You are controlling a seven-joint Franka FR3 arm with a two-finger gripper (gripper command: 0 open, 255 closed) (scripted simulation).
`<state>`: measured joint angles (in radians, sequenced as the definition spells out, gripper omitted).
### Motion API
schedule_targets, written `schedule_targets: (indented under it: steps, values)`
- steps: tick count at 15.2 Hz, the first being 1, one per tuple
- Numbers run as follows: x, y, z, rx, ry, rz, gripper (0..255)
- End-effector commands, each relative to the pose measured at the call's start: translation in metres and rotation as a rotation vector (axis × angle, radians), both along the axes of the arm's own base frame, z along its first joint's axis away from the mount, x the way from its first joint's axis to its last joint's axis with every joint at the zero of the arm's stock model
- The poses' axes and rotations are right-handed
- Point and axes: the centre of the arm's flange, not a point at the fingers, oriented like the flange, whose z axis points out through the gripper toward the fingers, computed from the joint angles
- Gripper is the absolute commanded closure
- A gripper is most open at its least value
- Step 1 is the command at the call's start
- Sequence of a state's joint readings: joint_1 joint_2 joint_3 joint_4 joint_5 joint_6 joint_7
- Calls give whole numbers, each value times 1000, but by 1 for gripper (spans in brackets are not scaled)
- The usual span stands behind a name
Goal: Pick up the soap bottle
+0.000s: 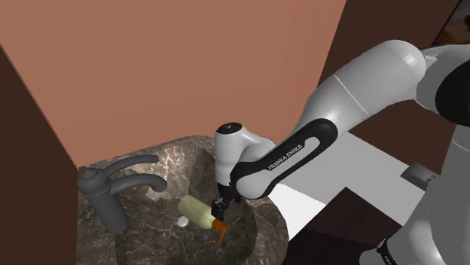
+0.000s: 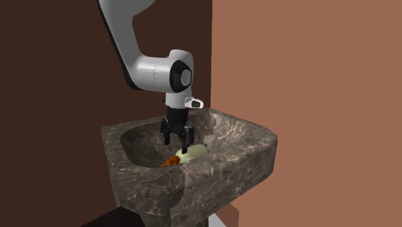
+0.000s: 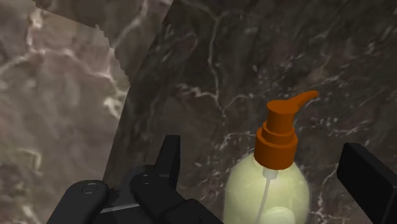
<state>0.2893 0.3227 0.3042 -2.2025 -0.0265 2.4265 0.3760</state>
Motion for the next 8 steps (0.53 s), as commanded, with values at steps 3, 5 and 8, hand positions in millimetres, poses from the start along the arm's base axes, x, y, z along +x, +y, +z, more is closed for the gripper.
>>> schedule_targets:
  steps: [3,5,8]
  values:
    - [16,40,-34,0,-9,23,0]
    - [16,40,-40,0,-9,23,0]
    - [16,40,-55,0,-9,23,0]
